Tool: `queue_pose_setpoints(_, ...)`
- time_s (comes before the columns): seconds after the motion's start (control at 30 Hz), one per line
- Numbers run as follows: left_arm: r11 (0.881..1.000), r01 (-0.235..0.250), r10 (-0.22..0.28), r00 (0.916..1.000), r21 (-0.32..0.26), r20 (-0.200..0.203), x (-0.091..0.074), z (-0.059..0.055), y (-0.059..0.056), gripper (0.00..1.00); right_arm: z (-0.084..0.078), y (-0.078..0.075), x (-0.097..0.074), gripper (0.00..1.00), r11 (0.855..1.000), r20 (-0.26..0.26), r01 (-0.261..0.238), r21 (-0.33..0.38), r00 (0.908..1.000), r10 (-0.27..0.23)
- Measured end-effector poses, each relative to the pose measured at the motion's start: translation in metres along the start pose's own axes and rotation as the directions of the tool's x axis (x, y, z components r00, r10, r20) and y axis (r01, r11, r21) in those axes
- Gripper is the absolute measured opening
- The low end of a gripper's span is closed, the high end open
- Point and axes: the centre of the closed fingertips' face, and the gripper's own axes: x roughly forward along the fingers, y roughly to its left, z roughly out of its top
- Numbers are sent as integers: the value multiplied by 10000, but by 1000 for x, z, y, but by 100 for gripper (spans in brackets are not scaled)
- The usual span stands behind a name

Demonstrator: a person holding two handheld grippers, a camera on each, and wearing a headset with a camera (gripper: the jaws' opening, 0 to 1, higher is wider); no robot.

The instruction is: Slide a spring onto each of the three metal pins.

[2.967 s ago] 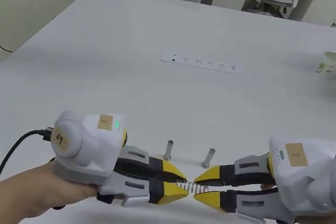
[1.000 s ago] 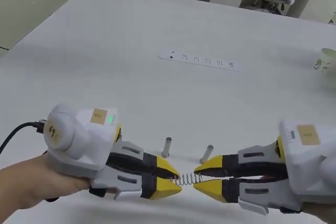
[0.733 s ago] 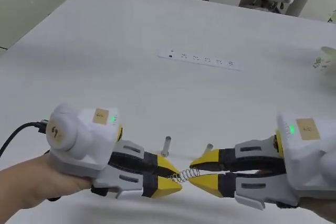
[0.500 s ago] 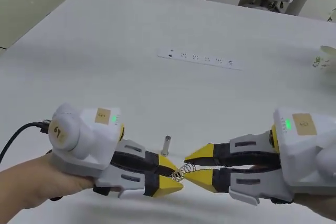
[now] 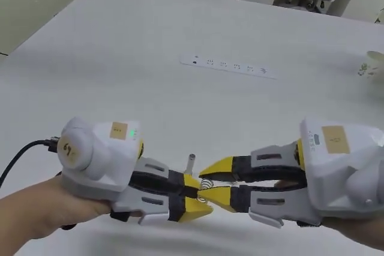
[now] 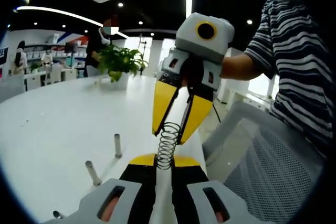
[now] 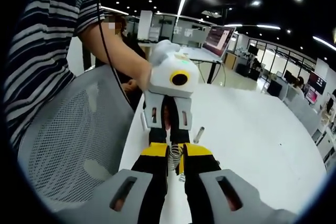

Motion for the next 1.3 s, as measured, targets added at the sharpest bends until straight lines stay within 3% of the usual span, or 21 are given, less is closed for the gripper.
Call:
queue_pose_setpoints(0.6,9997,-205,207,9996,104,-197,-6,-2,-1,3,4,2,6,7,9993,-67,-112,-349,9999,110)
queue_pose_setpoints(1.3,9984,-555,555,9984,-74,-65,-13,2,5,4,10,-2,7,7,9983,-97,-163,-553,9998,158)
